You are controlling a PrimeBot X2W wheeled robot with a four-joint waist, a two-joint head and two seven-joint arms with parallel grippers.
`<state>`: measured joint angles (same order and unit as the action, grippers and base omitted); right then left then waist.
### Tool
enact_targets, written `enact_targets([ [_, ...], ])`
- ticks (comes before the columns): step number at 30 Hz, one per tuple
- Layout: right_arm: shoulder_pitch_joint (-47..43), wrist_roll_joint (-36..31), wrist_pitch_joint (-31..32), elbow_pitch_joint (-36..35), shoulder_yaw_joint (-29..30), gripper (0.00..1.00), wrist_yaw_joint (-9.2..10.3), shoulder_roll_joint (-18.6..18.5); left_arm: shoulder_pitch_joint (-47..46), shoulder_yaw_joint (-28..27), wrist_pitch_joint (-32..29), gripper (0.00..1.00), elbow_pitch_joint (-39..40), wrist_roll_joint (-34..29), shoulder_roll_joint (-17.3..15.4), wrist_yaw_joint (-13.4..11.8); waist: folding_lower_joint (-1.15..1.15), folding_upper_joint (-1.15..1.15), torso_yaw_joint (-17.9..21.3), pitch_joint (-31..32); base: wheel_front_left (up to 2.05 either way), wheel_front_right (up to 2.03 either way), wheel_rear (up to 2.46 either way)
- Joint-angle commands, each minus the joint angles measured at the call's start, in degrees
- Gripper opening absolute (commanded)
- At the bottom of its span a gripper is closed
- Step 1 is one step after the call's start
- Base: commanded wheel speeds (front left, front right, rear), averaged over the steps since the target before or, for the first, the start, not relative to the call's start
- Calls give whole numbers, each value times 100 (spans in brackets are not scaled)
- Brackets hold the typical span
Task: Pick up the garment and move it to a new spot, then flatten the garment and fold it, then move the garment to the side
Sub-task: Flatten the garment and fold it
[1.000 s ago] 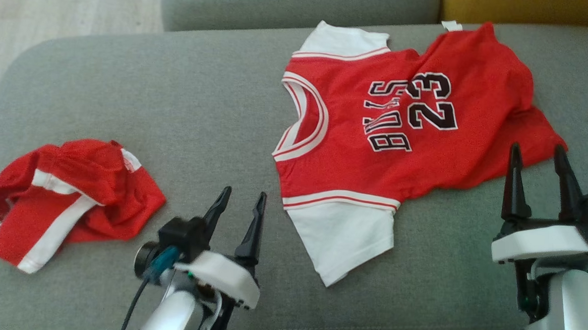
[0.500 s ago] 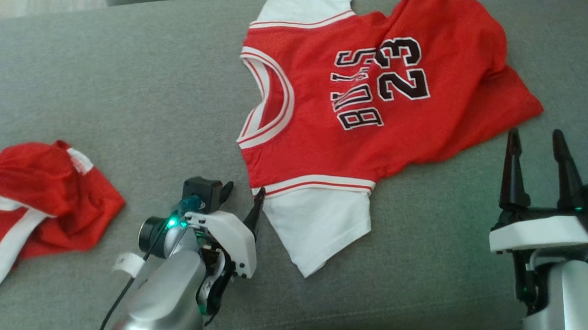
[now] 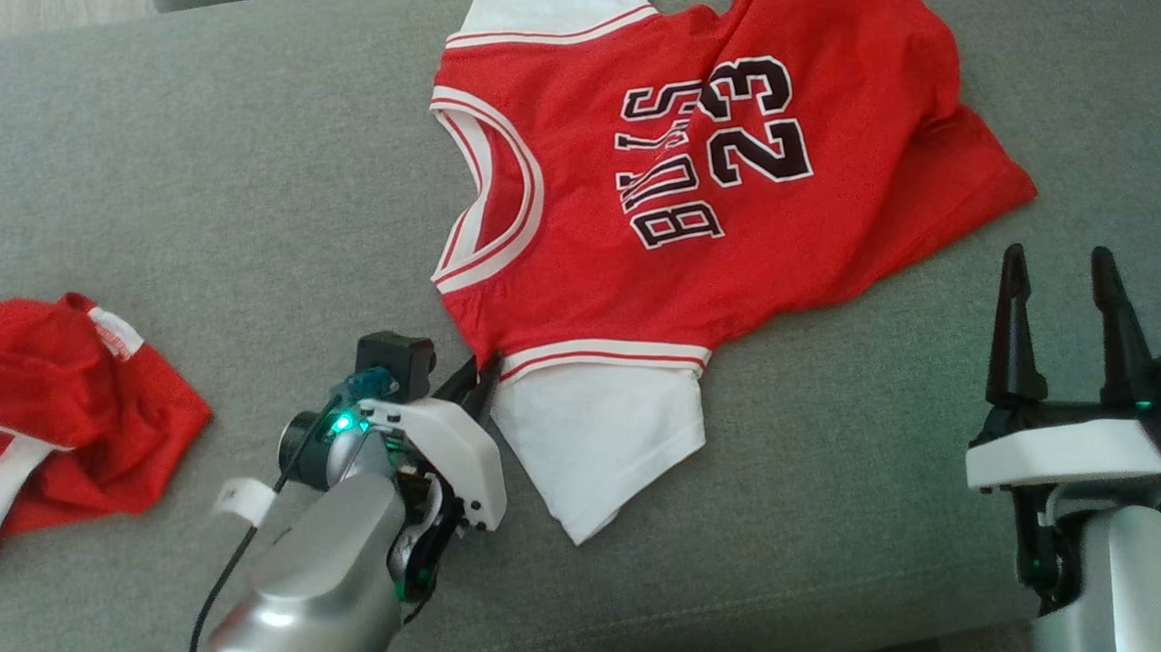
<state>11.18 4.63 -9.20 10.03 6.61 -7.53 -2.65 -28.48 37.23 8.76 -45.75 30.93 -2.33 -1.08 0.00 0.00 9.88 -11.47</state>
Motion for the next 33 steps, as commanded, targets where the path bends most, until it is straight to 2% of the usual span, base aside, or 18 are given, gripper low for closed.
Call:
enact_targets([
  [1, 176, 23, -89, -170, -84, 100, 4, -23, -218, -165, 137, 0, 57, 26, -54, -74, 0, 0, -23, 20, 0, 0, 0],
  [7, 151, -8, -100, -113, -81, 100, 4, -23, -379, -507, 547, 0, 110, -6, -227, -357, 0, 0, -136, 159, 0, 0, 0],
  [16, 109, -10, -88, -27, -155, 100, 4, -23, -308, -1153, 621, 0, 731, -238, -551, -688, 0, 0, -234, 350, 0, 0, 0],
  [17, 102, -11, -87, -18, -160, 100, 4, -23, -263, -1165, 621, 12, 717, -252, -548, -675, 0, 0, -240, 371, 0, 0, 0],
  [18, 93, -12, -85, -8, -164, 100, 4, -23, -216, -1137, 622, 82, 661, -266, -536, -644, 0, 0, -246, 392, 0, 0, 0],
  [19, 82, -14, -83, 1, -168, 100, 4, -23, -187, -1108, 622, 100, 608, -274, -516, -610, 0, 0, -252, 412, 0, 0, 0],
  [27, -37, 47, -101, 18, -165, 100, 4, -23, 88, -1240, 623, 100, 800, -410, -407, -696, 0, 0, -398, 559, 0, 0, 0],
  [33, -233, 129, -188, -25, -171, 100, 4, -23, 785, -1647, 623, 100, 1791, -636, -331, -745, 0, 0, -622, 739, 0, 0, 0],
])
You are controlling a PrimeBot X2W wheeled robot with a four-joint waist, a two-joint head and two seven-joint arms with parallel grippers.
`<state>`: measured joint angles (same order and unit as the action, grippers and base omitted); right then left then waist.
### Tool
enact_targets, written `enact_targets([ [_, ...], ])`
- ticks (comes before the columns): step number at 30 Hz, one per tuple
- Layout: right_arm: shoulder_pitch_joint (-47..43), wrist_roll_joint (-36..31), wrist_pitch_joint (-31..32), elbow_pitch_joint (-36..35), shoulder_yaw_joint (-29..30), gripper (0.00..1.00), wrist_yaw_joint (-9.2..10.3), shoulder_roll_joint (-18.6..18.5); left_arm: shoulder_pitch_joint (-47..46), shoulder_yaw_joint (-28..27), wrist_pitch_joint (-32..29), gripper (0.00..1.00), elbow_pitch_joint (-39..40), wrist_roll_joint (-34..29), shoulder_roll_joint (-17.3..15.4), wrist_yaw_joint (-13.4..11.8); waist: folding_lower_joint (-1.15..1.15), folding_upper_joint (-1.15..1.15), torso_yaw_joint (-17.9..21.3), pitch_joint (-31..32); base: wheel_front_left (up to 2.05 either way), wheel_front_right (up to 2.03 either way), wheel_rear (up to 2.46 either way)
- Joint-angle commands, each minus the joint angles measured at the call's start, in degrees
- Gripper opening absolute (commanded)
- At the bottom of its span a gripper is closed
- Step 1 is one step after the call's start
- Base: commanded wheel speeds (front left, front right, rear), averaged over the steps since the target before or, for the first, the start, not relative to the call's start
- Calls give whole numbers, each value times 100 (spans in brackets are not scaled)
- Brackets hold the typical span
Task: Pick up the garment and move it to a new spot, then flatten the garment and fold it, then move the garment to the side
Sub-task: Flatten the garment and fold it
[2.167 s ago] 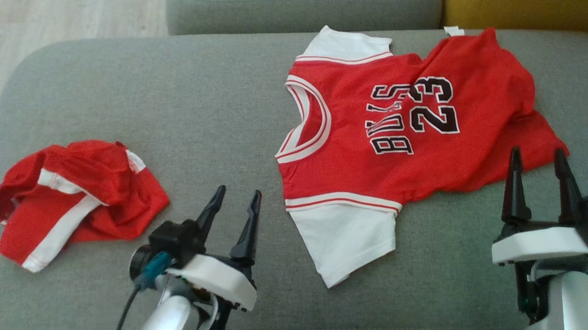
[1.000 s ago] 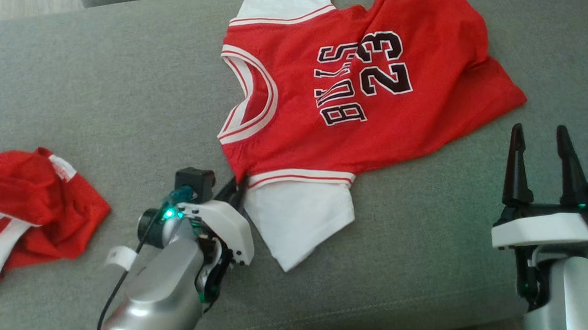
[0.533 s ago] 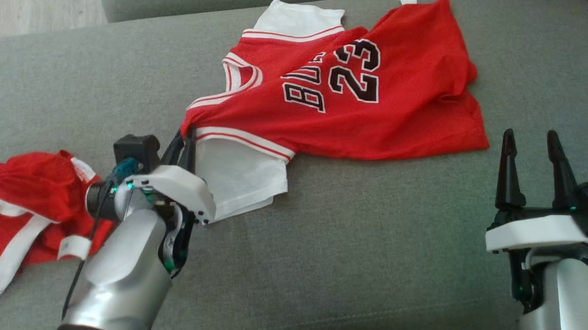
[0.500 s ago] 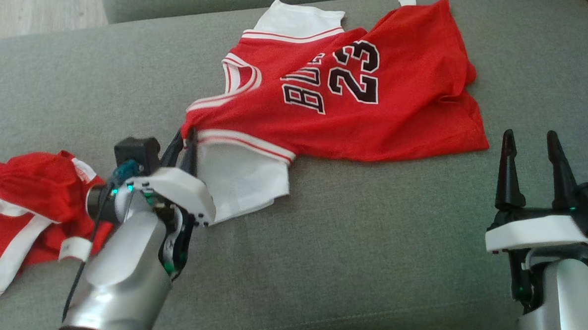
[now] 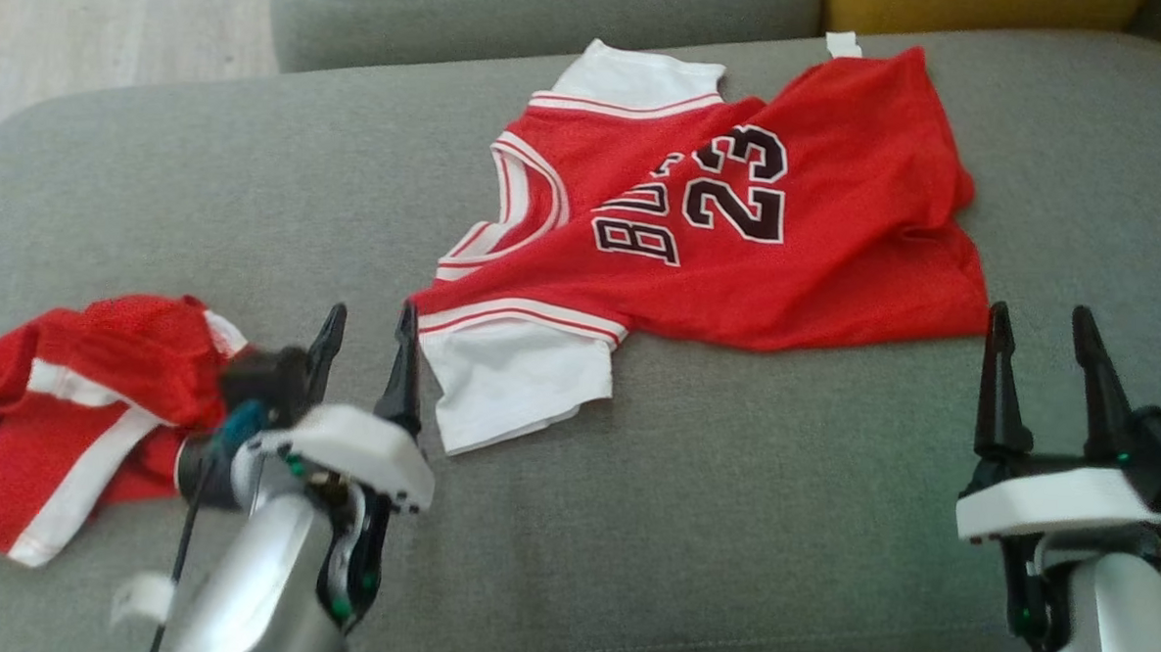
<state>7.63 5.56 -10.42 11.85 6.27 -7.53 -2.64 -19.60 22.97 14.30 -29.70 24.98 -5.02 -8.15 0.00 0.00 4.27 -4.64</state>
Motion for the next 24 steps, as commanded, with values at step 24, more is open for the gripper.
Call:
enact_targets([
  [24, 57, 105, -96, -433, -221, 100, 4, -24, 496, 29, -585, 100, 108, -562, 178, 419, 0, 0, -65, -248, 0, 0, 0],
])
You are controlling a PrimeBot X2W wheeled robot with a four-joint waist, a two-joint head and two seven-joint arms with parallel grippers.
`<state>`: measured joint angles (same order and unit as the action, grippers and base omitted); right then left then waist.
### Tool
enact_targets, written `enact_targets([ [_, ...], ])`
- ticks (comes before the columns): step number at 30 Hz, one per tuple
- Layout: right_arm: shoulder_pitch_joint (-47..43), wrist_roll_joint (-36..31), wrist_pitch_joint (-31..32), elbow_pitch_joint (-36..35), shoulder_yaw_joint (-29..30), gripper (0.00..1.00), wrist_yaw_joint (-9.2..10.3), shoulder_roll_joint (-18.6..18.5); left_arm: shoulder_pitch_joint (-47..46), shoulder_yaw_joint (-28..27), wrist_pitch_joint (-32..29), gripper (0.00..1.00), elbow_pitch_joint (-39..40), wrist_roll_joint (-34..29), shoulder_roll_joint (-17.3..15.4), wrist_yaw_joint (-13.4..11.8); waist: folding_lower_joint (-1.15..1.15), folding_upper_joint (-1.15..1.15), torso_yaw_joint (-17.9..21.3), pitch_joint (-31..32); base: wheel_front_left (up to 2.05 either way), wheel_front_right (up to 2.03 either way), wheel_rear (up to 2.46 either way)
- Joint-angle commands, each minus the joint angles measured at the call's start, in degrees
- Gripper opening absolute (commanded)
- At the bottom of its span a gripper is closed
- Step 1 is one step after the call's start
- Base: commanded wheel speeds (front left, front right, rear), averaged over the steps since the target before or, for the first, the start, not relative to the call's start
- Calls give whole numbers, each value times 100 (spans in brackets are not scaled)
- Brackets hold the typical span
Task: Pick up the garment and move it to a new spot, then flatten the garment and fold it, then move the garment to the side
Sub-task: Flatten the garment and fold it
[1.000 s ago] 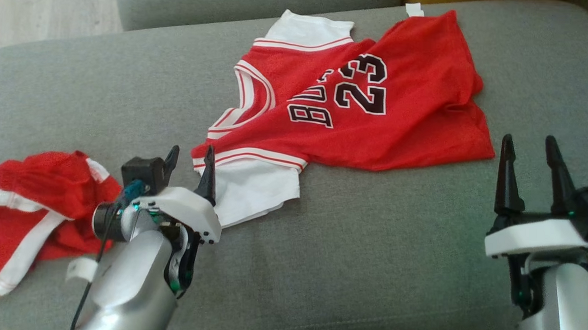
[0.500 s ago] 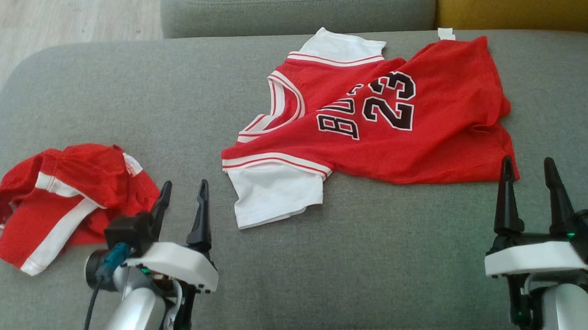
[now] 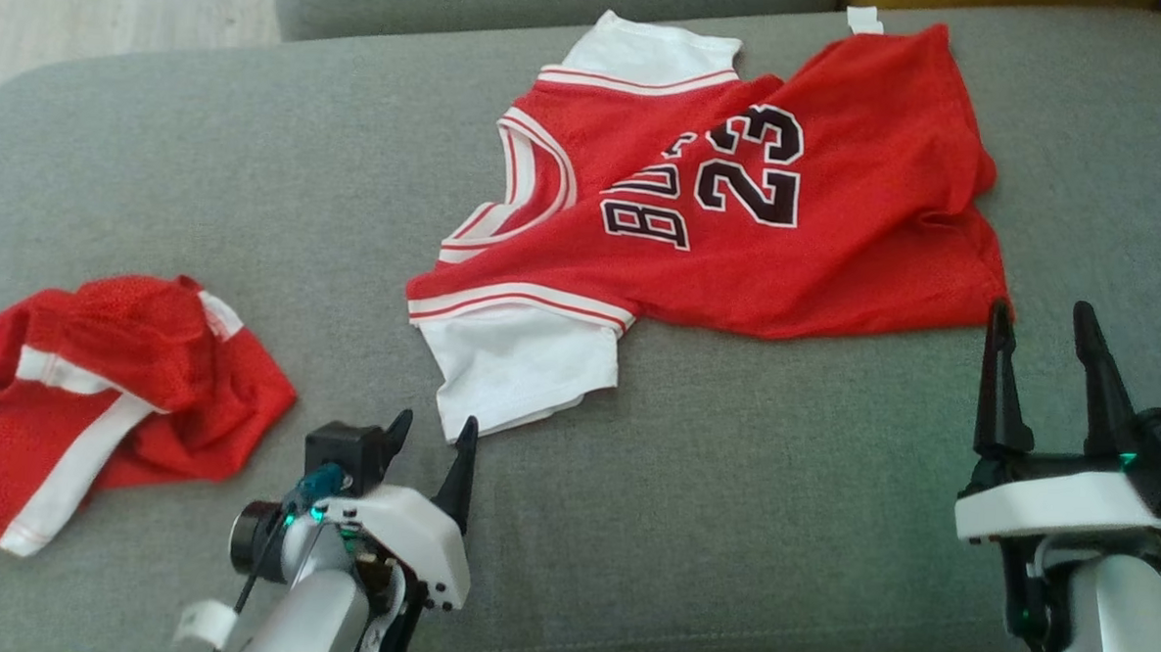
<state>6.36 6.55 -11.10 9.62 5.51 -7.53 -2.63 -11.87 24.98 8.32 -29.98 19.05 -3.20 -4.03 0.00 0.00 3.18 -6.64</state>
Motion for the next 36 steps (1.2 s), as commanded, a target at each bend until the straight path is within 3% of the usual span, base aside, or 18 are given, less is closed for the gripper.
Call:
enact_targets([
  [1, 194, 5, -31, -207, -141, 100, 4, -25, -320, -155, -14, 100, 46, 59, 2, 4, 0, 0, 68, -80, 0, 0, 0],
  [10, 280, -3, -59, -172, -105, 100, 4, -25, -676, 13, -156, 100, -638, 112, 17, -48, 0, 0, 189, -294, 0, 0, 0],
  [14, 305, -14, -67, -151, -86, 100, 4, -25, -767, 103, -208, 100, -832, 176, 21, 41, 0, 0, 199, -346, 0, 0, 0],
  [15, 311, -20, -69, -142, -78, 100, 4, -25, -782, 135, -226, 95, -870, 202, 23, 88, 0, 0, 198, -351, 0, 0, 0],
  [16, 319, -28, -69, -130, -66, 100, 4, -25, -798, 164, -226, 33, -895, 226, 24, 130, 0, 0, 194, -354, 0, 0, 0],
  [17, 329, -42, -62, -112, -37, 100, 4, -25, -810, 190, -204, 0, -909, 250, 25, 166, 0, 0, 188, -352, 0, 0, 0],
  [25, 459, -114, 170, 240, 347, 100, 4, -25, -912, -10, 572, 0, -429, 422, 30, 30, 0, 0, 22, -274, 0, 0, 0],
  [36, 1199, -1, 839, 1378, 947, 100, 4, -25, -547, -559, 666, 0, 1276, -31, 31, -79, 0, 0, -260, -361, 0, 0, 0],
])
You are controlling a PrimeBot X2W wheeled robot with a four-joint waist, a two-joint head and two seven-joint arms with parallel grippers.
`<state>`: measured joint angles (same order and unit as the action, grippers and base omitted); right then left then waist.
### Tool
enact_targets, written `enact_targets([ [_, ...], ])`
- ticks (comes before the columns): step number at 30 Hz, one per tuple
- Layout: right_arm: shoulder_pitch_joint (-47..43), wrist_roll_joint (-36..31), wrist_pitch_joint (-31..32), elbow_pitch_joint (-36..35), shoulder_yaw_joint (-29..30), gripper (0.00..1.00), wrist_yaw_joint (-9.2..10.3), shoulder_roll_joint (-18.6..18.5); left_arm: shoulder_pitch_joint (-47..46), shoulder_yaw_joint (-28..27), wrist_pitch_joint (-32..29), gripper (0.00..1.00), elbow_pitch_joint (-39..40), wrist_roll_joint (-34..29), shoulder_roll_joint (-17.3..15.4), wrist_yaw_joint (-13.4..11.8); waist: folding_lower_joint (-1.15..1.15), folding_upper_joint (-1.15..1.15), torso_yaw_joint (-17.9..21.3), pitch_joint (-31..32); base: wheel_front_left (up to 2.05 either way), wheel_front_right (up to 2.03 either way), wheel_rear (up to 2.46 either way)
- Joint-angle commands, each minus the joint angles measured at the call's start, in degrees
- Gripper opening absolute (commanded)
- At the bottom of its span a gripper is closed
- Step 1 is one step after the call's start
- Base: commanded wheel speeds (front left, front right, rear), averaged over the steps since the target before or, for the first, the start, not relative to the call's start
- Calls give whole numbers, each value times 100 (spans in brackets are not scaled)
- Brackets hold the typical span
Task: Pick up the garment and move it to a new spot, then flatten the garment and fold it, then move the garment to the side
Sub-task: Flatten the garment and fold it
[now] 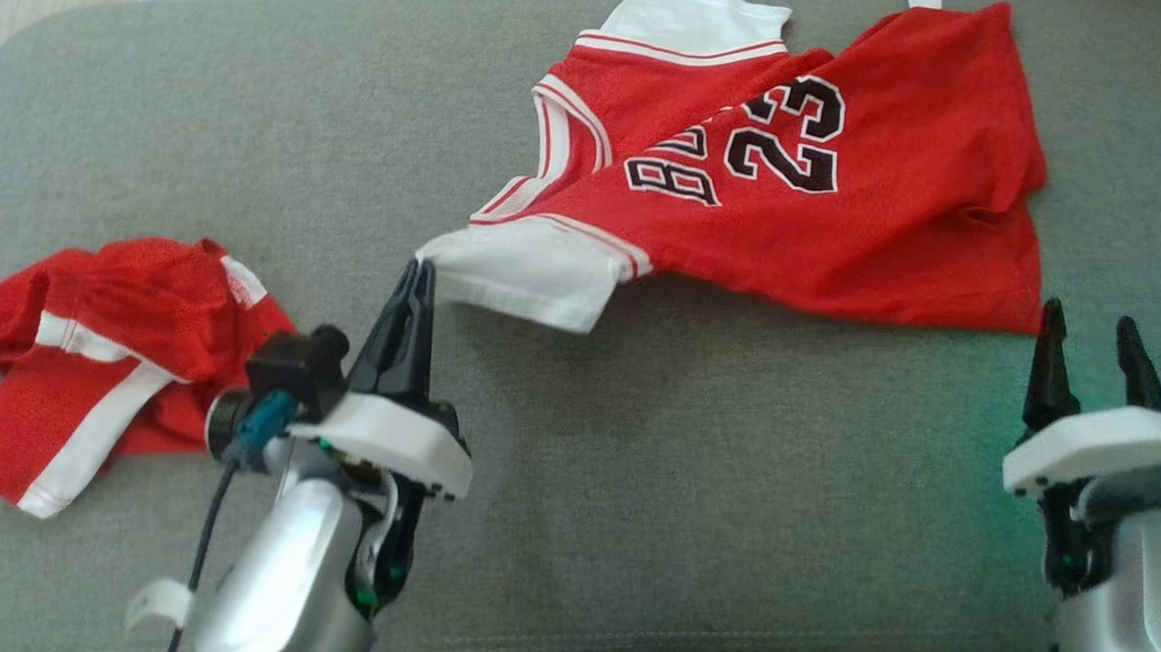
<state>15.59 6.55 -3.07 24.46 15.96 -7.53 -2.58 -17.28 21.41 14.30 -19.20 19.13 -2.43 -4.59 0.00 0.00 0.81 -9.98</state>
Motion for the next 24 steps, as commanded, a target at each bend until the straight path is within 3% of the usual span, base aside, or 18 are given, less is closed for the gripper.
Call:
enact_targets([
  [1, 382, -33, 101, 21, -52, 100, 4, -30, 24, -200, 68, 0, 248, -57, -46, -8, 0, 0, -39, -49, 0, 0, 0],
  [11, 1340, -564, 622, 1193, 311, 100, 4, -30, 21, -6, 69, 0, 242, -155, -45, 69, 0, 0, -173, -293, 0, 0, 0],
  [24, 1845, -1238, 466, 1975, 819, 100, 4, -31, -64, 148, 70, 0, 209, -121, -45, 51, 0, 0, -282, -429, 0, 0, 0],
])
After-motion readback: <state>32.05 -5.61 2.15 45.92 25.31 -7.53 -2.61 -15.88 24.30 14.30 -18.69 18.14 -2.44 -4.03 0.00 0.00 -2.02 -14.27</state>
